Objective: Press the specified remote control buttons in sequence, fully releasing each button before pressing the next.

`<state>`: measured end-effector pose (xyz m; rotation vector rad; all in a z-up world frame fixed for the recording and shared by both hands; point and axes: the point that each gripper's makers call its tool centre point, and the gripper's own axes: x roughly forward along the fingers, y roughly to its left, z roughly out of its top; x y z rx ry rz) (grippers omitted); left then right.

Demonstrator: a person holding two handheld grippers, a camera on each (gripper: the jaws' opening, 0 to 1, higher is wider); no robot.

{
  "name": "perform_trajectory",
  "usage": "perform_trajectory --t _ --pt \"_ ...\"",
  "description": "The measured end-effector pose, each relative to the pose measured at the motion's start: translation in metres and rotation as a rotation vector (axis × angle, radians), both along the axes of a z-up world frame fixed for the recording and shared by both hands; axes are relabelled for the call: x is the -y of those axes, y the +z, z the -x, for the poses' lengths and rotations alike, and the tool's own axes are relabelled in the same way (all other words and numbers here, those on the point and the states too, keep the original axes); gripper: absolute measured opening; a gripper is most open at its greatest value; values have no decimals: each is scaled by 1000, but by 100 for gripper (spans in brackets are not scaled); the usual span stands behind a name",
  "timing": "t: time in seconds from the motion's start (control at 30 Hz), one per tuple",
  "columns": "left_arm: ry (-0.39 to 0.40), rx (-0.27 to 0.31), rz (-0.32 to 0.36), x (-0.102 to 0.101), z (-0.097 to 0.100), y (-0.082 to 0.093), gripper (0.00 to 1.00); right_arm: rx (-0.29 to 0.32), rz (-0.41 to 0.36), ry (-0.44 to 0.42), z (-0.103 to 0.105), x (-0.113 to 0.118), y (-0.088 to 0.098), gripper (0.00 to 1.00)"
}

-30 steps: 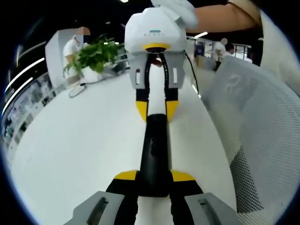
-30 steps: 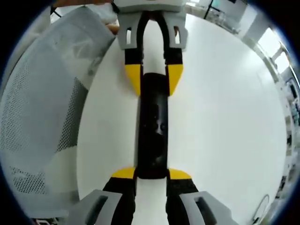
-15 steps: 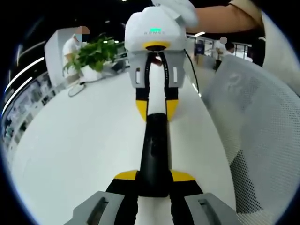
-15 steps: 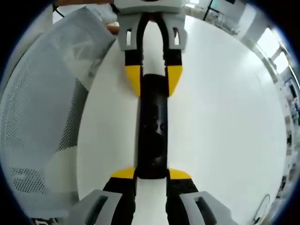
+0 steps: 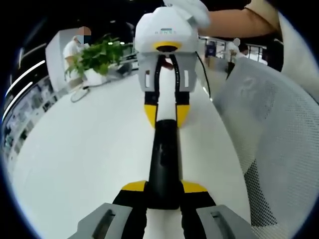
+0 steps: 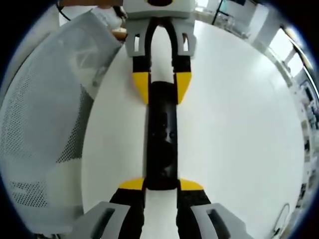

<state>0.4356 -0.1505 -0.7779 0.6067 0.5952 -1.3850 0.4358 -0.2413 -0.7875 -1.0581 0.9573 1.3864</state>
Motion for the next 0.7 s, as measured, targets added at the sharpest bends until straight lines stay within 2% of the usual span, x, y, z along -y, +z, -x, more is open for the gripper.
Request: perform_trajectory --t 0.7 --pt "-13 10 -54 1 -2 -1 23 -4 -49 -9 -1 0 0 20"
